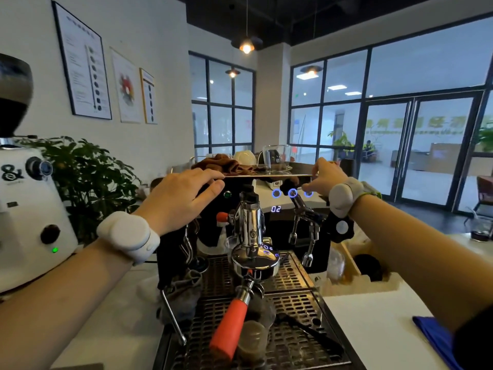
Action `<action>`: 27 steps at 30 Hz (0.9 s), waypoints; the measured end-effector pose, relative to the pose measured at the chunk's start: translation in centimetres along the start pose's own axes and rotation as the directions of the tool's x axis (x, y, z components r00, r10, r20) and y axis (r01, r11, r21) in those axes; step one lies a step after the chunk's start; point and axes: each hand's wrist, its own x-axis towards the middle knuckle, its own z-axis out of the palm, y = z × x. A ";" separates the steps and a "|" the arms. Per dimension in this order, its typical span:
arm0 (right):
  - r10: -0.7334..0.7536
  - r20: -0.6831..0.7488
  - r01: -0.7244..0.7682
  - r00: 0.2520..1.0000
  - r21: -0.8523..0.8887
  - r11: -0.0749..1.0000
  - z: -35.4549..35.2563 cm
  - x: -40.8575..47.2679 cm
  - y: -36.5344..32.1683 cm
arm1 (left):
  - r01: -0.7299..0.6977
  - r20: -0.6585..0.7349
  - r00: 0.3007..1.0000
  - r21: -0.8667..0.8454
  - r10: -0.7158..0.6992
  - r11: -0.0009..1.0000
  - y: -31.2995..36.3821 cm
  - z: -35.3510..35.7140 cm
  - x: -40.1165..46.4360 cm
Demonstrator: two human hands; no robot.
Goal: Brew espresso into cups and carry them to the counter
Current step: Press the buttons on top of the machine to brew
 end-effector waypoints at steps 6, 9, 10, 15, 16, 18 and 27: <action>0.029 0.059 -0.023 0.998 -0.103 0.994 0.7 0.6 -0.2 | -0.028 -0.022 0.999 0.053 0.029 0.998 -0.2 0.6 -0.2; 0.018 0.042 -0.010 0.999 -0.179 0.984 0.7 1.1 -0.2 | -0.013 -0.050 0.999 0.021 0.014 1.000 -0.3 0.9 -0.1; -0.001 0.020 0.006 1.000 -0.216 0.976 0.5 1.1 -0.2 | -0.012 -0.066 0.998 0.014 0.013 1.000 -0.2 0.8 -0.2; -0.034 0.022 0.039 0.999 -0.277 0.960 0.6 1.3 0.7 | 0.000 -0.091 0.996 -0.021 -0.002 1.000 -0.6 1.2 -0.2; -0.030 0.021 0.035 0.999 -0.278 0.960 0.6 1.4 0.9 | -0.002 -0.090 0.996 -0.027 0.000 1.000 -0.7 1.3 -0.1; -0.026 -0.001 0.025 1.000 -0.312 0.950 0.9 1.5 1.0 | -0.005 -0.090 0.996 -0.034 0.002 0.999 -0.7 1.4 -0.2; -0.014 -0.056 -0.004 0.998 -0.322 0.947 1.7 2.1 1.2 | -0.009 -0.067 0.998 -0.026 0.007 1.000 -0.7 1.4 -0.2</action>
